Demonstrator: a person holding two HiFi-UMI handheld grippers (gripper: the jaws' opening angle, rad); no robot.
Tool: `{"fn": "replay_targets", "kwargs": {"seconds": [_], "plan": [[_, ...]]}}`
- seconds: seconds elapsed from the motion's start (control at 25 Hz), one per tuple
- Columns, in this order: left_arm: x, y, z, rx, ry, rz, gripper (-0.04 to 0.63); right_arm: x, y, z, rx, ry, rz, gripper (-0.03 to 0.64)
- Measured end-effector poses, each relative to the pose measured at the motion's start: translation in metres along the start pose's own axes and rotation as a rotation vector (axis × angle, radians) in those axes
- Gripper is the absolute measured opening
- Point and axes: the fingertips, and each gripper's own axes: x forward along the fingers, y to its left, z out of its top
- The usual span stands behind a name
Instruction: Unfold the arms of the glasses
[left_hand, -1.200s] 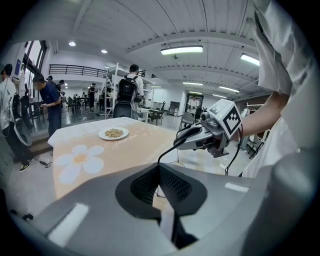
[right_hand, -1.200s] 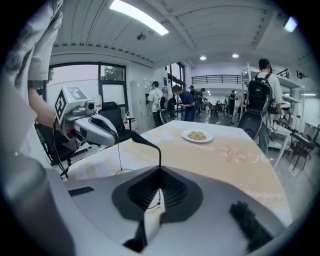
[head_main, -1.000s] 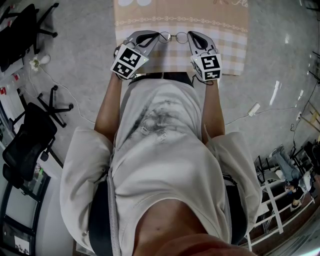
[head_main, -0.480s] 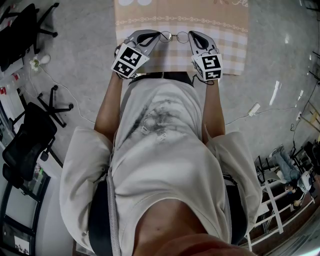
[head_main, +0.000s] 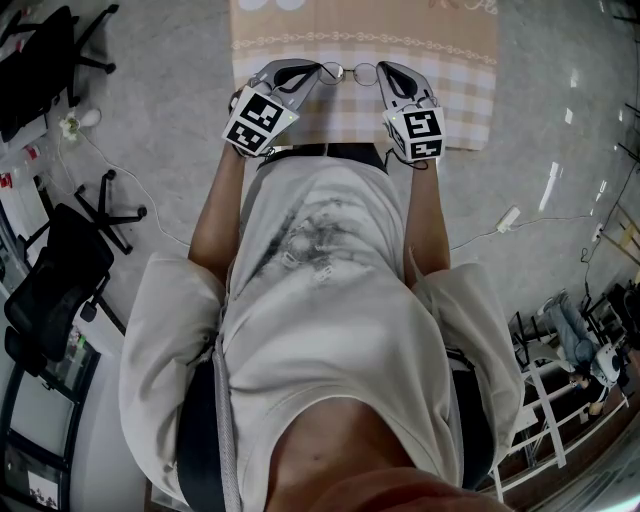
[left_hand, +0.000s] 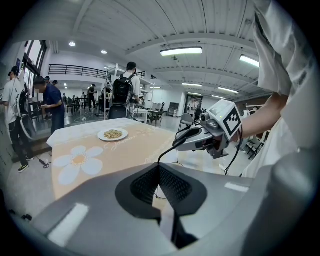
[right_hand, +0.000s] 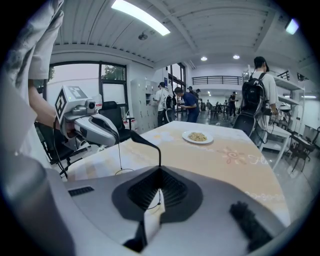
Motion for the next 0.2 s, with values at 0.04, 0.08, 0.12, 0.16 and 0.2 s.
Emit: {"fn": "replay_targets", "kwargs": {"seconds": [0.04, 0.08, 0.12, 0.16, 0.2], "plan": [[0.000, 0.000, 0.001, 0.000, 0.000, 0.000, 0.009, -0.001, 0.000, 0.000, 0.000, 0.000, 0.000, 0.015], [0.001, -0.002, 0.003, -0.001, -0.001, 0.000, 0.009, -0.002, -0.002, 0.001, 0.000, 0.001, -0.001, 0.015], [0.002, -0.004, 0.006, -0.001, -0.001, 0.000, 0.009, -0.005, -0.004, 0.002, 0.000, 0.001, -0.001, 0.014], [0.003, -0.006, 0.010, -0.001, -0.002, 0.000, 0.009, -0.009, -0.006, 0.003, -0.001, 0.001, -0.002, 0.015], [0.004, -0.009, 0.014, -0.001, -0.002, 0.000, 0.009, -0.013, -0.009, 0.004, -0.001, 0.001, -0.002, 0.014]]}}
